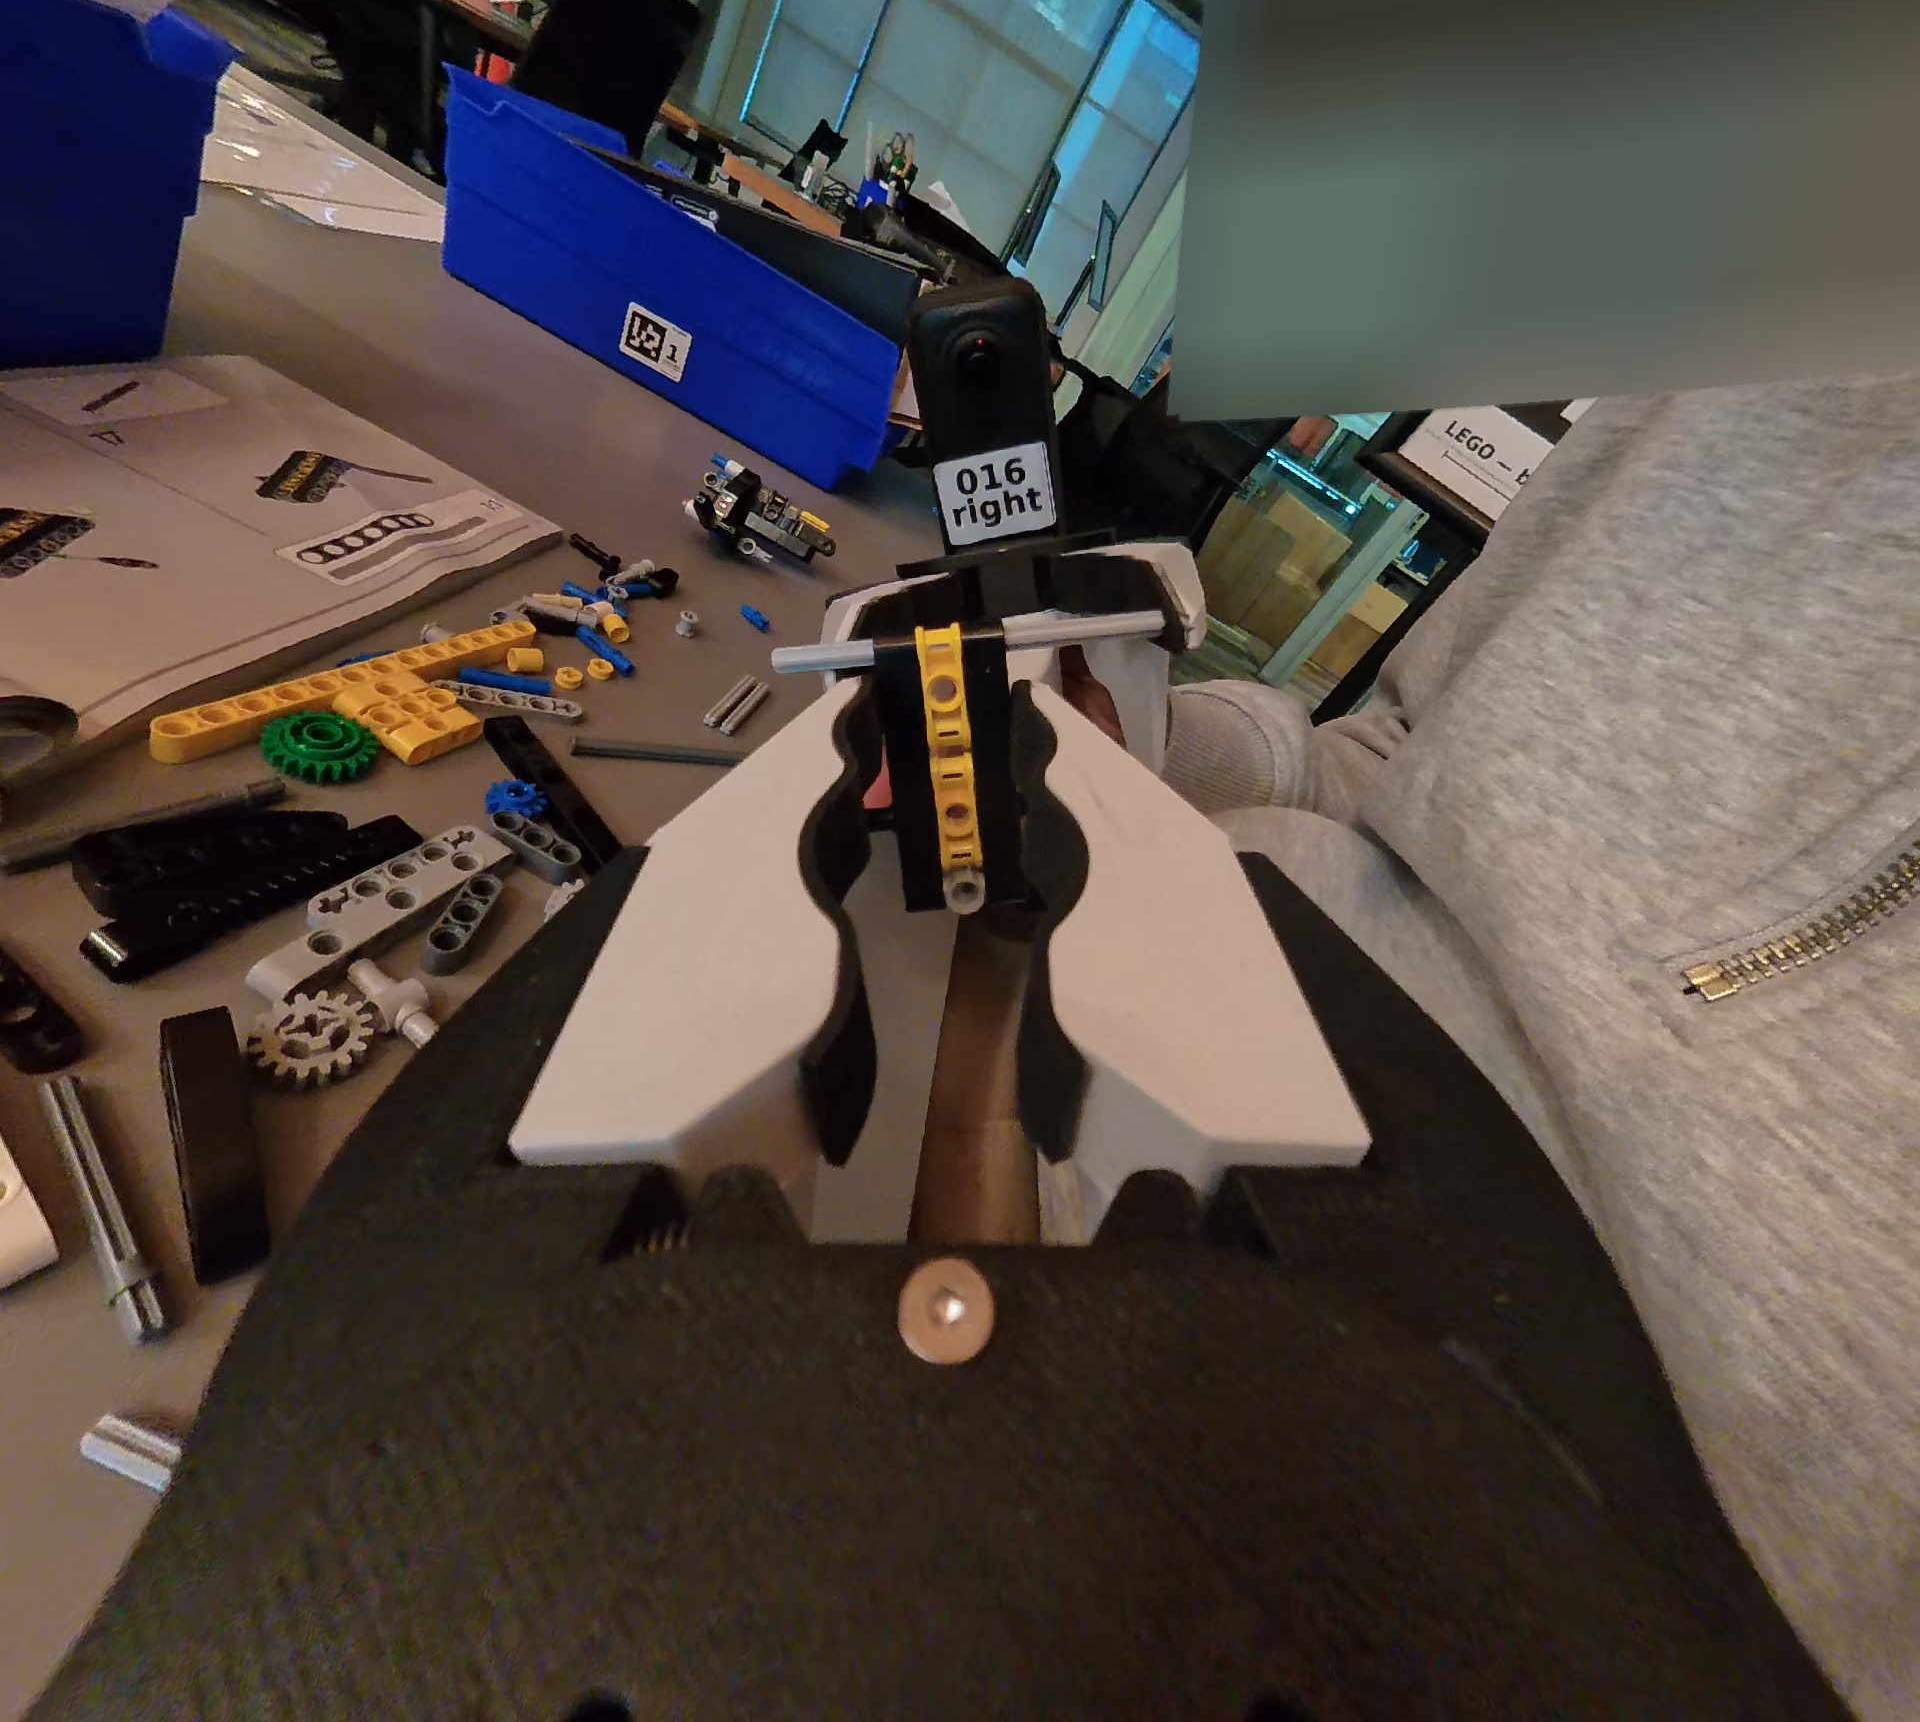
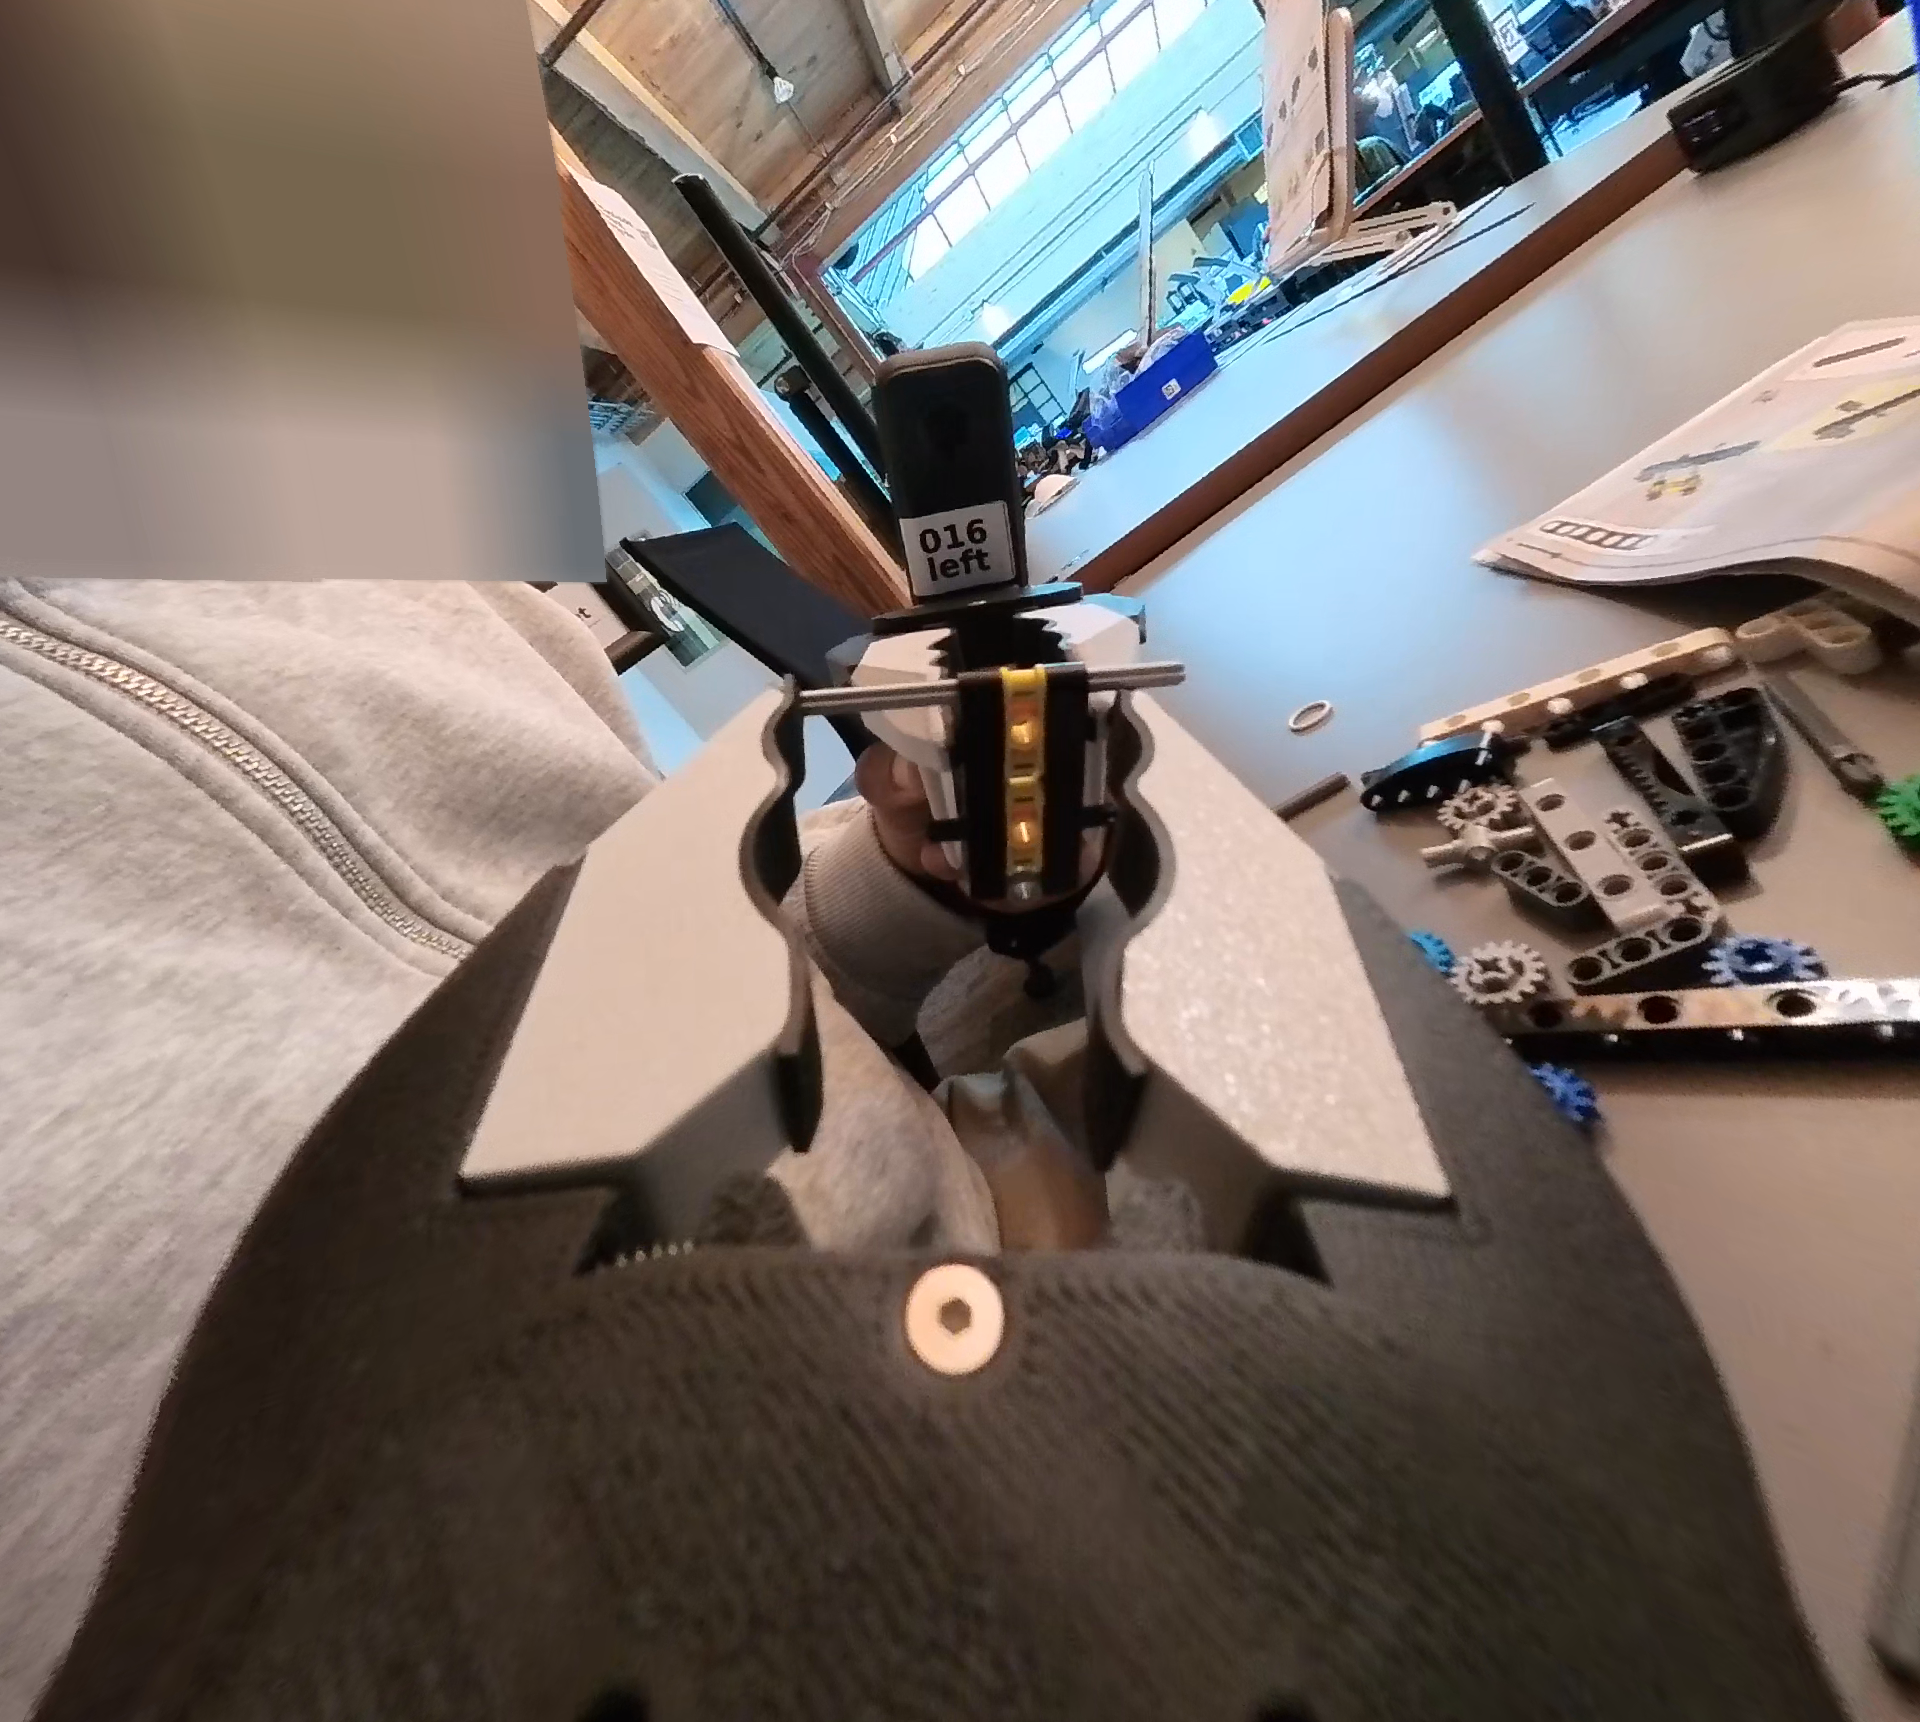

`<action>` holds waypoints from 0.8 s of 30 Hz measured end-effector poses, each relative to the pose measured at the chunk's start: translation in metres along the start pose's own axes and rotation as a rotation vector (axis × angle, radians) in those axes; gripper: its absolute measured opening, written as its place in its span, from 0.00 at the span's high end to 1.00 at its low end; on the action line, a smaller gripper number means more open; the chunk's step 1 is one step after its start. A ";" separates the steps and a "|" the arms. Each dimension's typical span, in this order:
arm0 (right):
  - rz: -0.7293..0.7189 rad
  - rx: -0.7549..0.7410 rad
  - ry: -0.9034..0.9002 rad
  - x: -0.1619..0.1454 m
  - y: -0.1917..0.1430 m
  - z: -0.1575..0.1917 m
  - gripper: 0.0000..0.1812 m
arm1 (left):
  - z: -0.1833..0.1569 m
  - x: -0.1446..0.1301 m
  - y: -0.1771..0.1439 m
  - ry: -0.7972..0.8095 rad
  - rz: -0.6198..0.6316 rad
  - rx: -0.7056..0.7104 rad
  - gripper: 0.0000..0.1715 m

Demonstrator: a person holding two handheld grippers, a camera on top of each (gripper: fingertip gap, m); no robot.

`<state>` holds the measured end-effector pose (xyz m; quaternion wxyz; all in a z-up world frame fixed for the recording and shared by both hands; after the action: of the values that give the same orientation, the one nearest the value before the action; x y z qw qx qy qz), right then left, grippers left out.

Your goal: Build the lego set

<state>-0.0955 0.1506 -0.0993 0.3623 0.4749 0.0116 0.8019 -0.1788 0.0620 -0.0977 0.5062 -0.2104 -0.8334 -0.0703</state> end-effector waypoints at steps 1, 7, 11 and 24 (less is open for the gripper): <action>0.000 -0.004 -0.006 0.000 0.000 0.000 0.68 | 0.000 0.000 0.000 0.001 0.002 0.004 0.86; 0.076 -0.080 -0.150 0.004 -0.003 0.005 0.66 | 0.000 0.001 -0.001 0.028 0.001 0.010 0.87; 0.098 -0.076 -0.225 0.007 0.001 0.014 0.71 | -0.004 0.002 -0.002 0.044 -0.012 -0.006 0.87; 0.176 -0.100 -0.323 0.010 0.012 0.025 0.72 | -0.010 0.004 -0.004 0.072 -0.040 -0.043 0.87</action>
<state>-0.0860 0.1393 -0.0736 0.3109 0.5779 -0.1284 0.7436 -0.1740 0.0561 -0.0896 0.5296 -0.2019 -0.8170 -0.1057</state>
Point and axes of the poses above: each gripper's, where its closed fingertips meet, y out along the fingers, x out of its top, z = x × y across the jaws, the point moved 7 cm from there along -y, back along the fingers, and after that the axes turned 13 degrees about x, right-handed, at the moved point
